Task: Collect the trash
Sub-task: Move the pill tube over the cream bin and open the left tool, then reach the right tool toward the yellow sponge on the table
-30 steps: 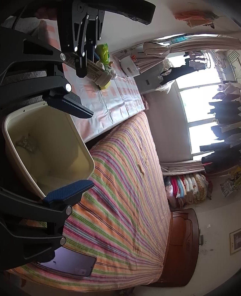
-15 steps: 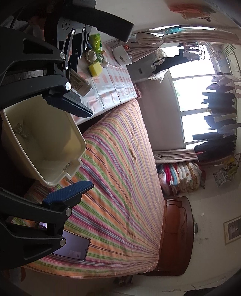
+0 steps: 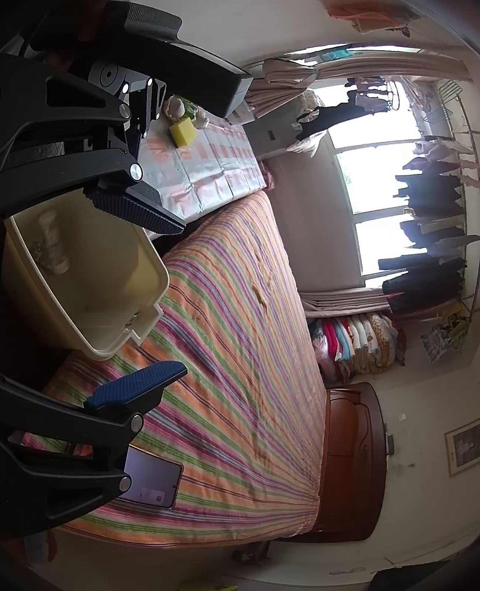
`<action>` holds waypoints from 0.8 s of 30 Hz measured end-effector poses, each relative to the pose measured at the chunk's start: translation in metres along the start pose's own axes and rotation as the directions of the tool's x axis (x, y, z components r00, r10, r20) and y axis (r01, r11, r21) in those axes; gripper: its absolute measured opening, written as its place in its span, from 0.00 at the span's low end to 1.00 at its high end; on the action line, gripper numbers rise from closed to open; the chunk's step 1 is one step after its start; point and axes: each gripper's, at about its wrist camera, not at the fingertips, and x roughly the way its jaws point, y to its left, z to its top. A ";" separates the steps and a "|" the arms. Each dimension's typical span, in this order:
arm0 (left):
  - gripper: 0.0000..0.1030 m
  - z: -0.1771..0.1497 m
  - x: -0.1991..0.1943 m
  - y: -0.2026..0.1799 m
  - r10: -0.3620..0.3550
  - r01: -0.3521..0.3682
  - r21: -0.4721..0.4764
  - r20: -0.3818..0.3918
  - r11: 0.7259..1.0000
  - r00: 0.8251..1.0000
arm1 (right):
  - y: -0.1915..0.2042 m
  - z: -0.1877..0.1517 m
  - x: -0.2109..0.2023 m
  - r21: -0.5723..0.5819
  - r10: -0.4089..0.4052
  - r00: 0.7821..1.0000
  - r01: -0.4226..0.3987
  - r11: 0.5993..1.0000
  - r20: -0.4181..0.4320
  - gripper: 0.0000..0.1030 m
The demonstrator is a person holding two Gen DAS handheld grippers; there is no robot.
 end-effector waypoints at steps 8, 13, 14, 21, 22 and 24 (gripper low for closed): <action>0.72 -0.005 -0.015 0.011 0.038 -0.036 -0.041 0.061 0.999 0.997 | 0.007 0.003 0.001 -0.007 0.017 1.000 -0.017 1.000 0.004 0.80; 0.72 -0.015 -0.023 0.026 0.081 -0.074 -0.088 0.077 0.993 0.994 | 0.020 0.006 0.004 -0.028 0.045 0.999 -0.045 0.999 0.007 0.87; 0.72 -0.018 -0.024 0.029 0.093 -0.085 -0.098 0.079 0.992 0.993 | 0.023 0.007 0.004 -0.031 0.052 0.999 -0.052 0.998 0.007 0.88; 0.72 -0.041 -0.042 0.053 0.178 -0.162 -0.149 0.103 0.976 0.979 | 0.049 0.009 0.018 -0.057 0.107 0.994 -0.109 0.992 -0.029 0.94; 0.72 -0.043 -0.044 0.056 0.186 -0.168 -0.155 0.106 0.974 0.977 | 0.054 0.009 0.021 -0.063 0.117 0.992 -0.119 0.991 -0.036 0.94; 0.72 -0.051 -0.050 0.065 0.203 -0.181 -0.177 0.110 0.967 0.973 | 0.064 0.011 0.024 -0.073 0.136 0.990 -0.138 0.988 -0.041 0.94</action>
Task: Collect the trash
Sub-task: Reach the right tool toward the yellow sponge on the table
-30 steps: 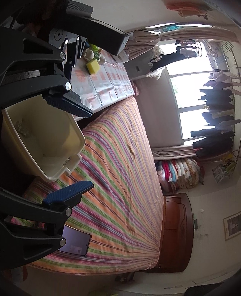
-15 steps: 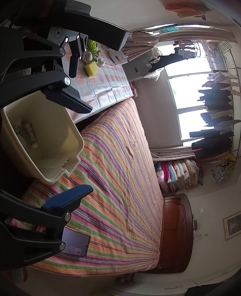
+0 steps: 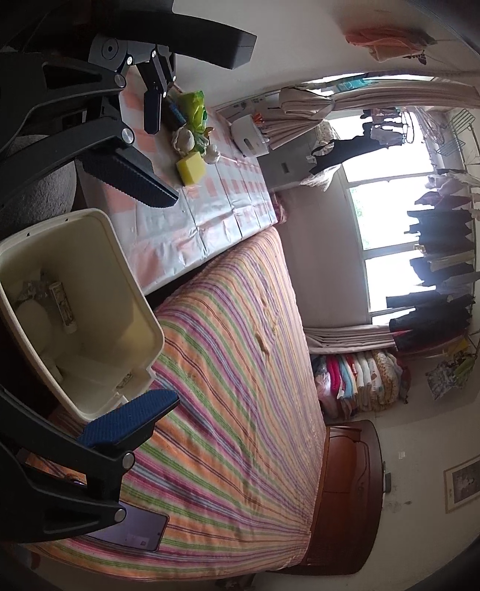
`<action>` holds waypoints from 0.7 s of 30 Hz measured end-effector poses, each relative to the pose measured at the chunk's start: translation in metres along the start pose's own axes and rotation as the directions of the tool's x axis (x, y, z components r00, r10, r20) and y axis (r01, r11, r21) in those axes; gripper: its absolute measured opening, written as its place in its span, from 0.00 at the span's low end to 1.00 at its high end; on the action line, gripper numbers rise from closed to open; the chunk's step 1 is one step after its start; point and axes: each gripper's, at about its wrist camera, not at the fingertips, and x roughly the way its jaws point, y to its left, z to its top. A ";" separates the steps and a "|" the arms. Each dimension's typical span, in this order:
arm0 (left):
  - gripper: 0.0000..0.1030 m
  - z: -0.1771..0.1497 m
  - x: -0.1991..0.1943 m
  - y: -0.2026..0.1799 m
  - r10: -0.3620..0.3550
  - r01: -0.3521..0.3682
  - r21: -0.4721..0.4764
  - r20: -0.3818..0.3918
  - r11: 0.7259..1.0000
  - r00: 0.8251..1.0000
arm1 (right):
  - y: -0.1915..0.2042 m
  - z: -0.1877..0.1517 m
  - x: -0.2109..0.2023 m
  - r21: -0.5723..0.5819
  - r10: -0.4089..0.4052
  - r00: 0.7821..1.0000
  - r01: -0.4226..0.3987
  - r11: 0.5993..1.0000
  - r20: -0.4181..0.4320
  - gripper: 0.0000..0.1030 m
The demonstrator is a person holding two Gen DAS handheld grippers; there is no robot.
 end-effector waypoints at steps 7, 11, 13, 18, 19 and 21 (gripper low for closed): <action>0.72 -0.027 -0.016 0.045 0.091 -0.090 -0.103 0.007 0.991 0.996 | 0.039 0.015 0.015 -0.067 0.098 0.995 -0.099 0.993 -0.015 0.94; 0.72 -0.044 -0.021 0.069 0.140 -0.139 -0.155 -0.003 0.978 0.990 | 0.068 0.018 0.033 -0.111 0.171 0.984 -0.175 0.978 -0.048 0.94; 0.72 -0.053 -0.022 0.083 0.171 -0.171 -0.180 -0.014 0.969 0.985 | 0.085 0.022 0.041 -0.141 0.202 0.978 -0.209 0.968 -0.061 0.94; 0.72 -0.078 -0.027 0.121 0.228 -0.231 -0.260 -0.041 0.938 0.973 | 0.130 0.030 0.063 -0.209 0.289 0.951 -0.306 0.929 -0.108 0.94; 0.72 -0.082 -0.027 0.127 0.229 -0.234 -0.273 -0.048 0.933 0.972 | 0.137 0.031 0.069 -0.211 0.309 0.943 -0.328 0.921 -0.121 0.94; 0.72 -0.093 -0.029 0.143 0.242 -0.251 -0.305 -0.065 0.919 0.968 | 0.150 0.032 0.083 -0.210 0.350 0.925 -0.376 0.903 -0.149 0.94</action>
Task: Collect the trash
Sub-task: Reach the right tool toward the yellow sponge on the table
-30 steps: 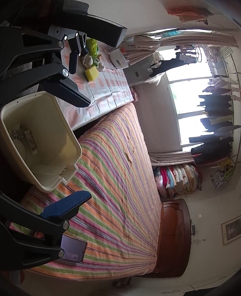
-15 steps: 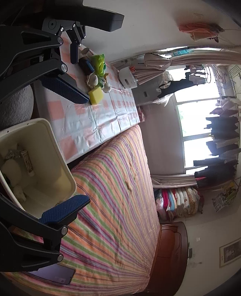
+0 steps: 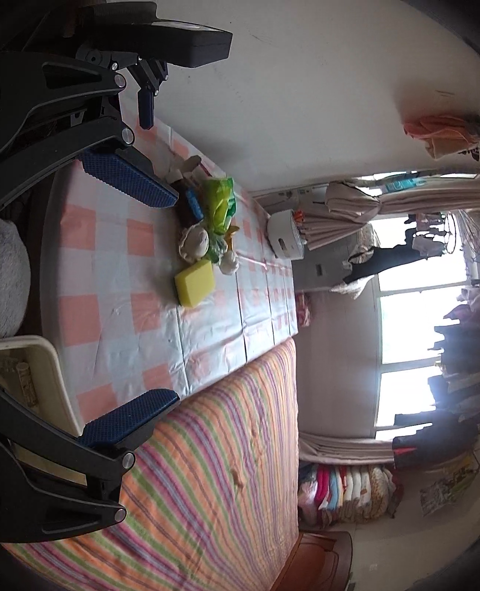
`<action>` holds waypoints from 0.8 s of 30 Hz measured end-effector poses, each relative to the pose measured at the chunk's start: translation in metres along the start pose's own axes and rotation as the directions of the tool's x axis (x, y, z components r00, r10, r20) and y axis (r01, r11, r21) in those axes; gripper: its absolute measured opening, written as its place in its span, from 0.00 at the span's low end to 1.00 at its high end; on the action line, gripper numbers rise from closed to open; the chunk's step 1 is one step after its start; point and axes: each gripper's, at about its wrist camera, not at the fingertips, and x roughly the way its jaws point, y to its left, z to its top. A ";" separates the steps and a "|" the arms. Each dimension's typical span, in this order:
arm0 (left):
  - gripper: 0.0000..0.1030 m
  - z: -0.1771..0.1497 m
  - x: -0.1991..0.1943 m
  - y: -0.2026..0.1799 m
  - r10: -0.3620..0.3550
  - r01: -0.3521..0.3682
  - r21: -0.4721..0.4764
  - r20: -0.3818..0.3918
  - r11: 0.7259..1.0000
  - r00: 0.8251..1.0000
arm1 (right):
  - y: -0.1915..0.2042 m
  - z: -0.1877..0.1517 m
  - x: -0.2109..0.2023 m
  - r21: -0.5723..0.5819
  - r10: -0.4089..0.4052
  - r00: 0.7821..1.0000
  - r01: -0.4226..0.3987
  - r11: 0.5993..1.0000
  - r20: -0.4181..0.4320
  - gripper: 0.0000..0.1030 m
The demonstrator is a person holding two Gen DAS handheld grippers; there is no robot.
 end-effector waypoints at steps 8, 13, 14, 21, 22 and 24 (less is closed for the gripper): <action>0.72 -0.018 0.014 0.045 0.043 -0.047 -0.090 -0.055 0.995 0.998 | 0.012 0.017 0.069 -0.077 0.055 0.995 -0.062 0.995 -0.086 0.94; 0.72 -0.022 0.021 0.057 0.048 -0.056 -0.111 -0.076 0.992 0.996 | 0.014 0.023 0.123 -0.097 0.113 0.974 -0.134 0.986 -0.198 0.95; 0.72 -0.022 0.023 0.059 0.047 -0.056 -0.117 -0.080 0.992 0.996 | 0.012 0.024 0.132 -0.094 0.114 0.971 -0.136 0.986 -0.212 0.95; 0.72 -0.023 0.032 0.073 0.047 -0.061 -0.144 -0.103 0.988 0.994 | 0.008 0.031 0.203 -0.146 0.121 0.936 -0.178 0.973 -0.330 0.95; 0.72 -0.023 0.034 0.074 0.048 -0.063 -0.146 -0.107 0.987 0.993 | 0.009 0.031 0.211 -0.159 0.116 0.931 -0.180 0.971 -0.346 0.95; 0.72 -0.024 0.036 0.078 0.048 -0.065 -0.150 -0.113 0.986 0.992 | 0.007 0.031 0.228 -0.162 0.118 0.920 -0.190 0.968 -0.375 0.94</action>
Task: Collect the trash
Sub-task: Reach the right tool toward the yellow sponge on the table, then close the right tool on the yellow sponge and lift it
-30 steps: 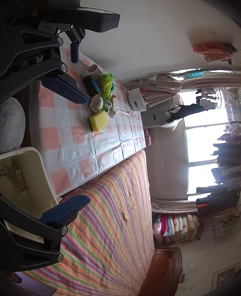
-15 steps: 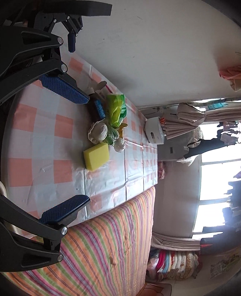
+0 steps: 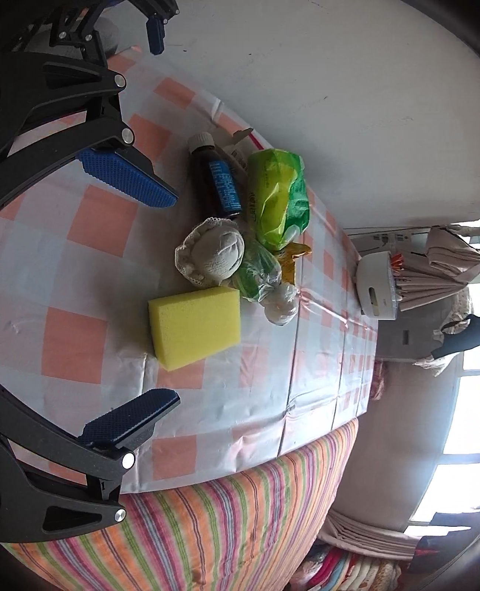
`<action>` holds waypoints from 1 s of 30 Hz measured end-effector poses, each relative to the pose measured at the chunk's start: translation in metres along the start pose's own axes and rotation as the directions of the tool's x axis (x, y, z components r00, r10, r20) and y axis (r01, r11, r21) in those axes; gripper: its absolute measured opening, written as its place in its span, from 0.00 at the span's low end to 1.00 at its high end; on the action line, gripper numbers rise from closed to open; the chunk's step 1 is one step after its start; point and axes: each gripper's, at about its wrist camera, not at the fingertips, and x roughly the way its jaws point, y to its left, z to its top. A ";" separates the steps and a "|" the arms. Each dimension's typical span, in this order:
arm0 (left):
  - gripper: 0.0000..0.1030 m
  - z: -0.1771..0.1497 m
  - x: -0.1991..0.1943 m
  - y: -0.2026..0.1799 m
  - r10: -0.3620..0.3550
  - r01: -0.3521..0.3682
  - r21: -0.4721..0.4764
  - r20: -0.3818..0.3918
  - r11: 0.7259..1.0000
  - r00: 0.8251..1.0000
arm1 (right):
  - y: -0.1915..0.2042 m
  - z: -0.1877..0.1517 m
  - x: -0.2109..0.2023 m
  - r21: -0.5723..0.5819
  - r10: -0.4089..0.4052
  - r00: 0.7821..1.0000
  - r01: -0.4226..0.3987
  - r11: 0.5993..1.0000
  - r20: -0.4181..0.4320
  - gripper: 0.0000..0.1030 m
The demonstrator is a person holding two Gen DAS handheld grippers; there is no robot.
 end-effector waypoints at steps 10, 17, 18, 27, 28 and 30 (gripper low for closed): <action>0.72 0.003 0.010 0.012 0.006 -0.007 -0.019 -0.027 1.000 1.000 | -0.014 0.017 0.056 -0.097 -0.036 0.993 0.026 0.995 -0.110 0.94; 0.72 0.004 0.015 0.014 0.009 -0.010 -0.017 -0.042 1.000 0.999 | -0.019 0.021 0.082 -0.129 -0.055 0.985 0.033 0.991 -0.166 0.93; 0.72 0.004 0.015 0.014 0.009 -0.010 -0.018 -0.043 1.000 0.999 | -0.019 0.022 0.085 -0.133 -0.053 0.984 0.030 0.991 -0.172 0.93; 0.72 0.005 0.020 0.011 0.013 -0.013 -0.010 -0.056 1.000 0.998 | -0.019 0.016 0.098 -0.130 -0.047 0.974 0.018 0.991 -0.223 0.57; 0.72 0.006 0.020 0.012 0.012 -0.013 -0.012 -0.056 1.000 0.998 | -0.018 0.015 0.095 -0.127 -0.047 0.975 0.019 0.992 -0.216 0.56; 0.72 0.007 0.020 0.013 0.012 -0.013 -0.021 -0.055 1.000 0.998 | -0.018 0.014 0.081 -0.105 -0.038 0.982 0.019 0.994 -0.187 0.56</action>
